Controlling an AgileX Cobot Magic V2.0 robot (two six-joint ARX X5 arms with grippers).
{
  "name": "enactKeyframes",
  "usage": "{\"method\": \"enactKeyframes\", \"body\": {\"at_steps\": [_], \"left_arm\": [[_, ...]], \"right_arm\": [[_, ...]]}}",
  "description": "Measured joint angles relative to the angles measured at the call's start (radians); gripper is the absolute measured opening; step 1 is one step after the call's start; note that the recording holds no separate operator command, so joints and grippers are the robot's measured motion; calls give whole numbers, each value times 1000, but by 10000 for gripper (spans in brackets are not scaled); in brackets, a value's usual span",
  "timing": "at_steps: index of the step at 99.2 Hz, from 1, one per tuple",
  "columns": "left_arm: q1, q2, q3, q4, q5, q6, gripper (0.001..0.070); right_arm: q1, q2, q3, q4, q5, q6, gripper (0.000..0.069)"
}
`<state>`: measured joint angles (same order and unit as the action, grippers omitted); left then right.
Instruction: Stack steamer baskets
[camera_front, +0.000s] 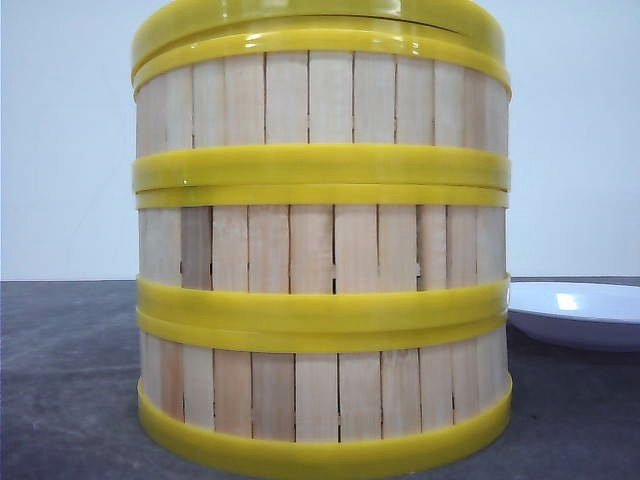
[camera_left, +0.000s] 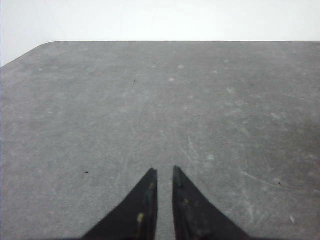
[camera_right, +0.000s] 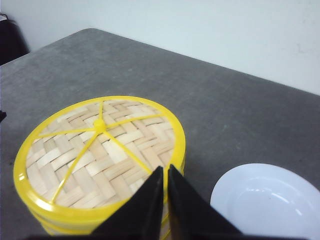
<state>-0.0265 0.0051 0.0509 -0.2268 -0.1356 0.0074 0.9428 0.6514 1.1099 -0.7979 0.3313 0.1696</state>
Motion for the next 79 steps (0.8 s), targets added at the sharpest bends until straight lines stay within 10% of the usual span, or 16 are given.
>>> {"method": "enactKeyframes", "body": {"at_steps": [43, 79], "left_arm": [[0, 0, 0, 0, 0, 0, 28], [0, 0, 0, 0, 0, 0, 28]], "right_arm": [[-443, -18, -37, 132, -83, -172, 9], [-816, -270, -487, 433, -236, -203, 9]]}}
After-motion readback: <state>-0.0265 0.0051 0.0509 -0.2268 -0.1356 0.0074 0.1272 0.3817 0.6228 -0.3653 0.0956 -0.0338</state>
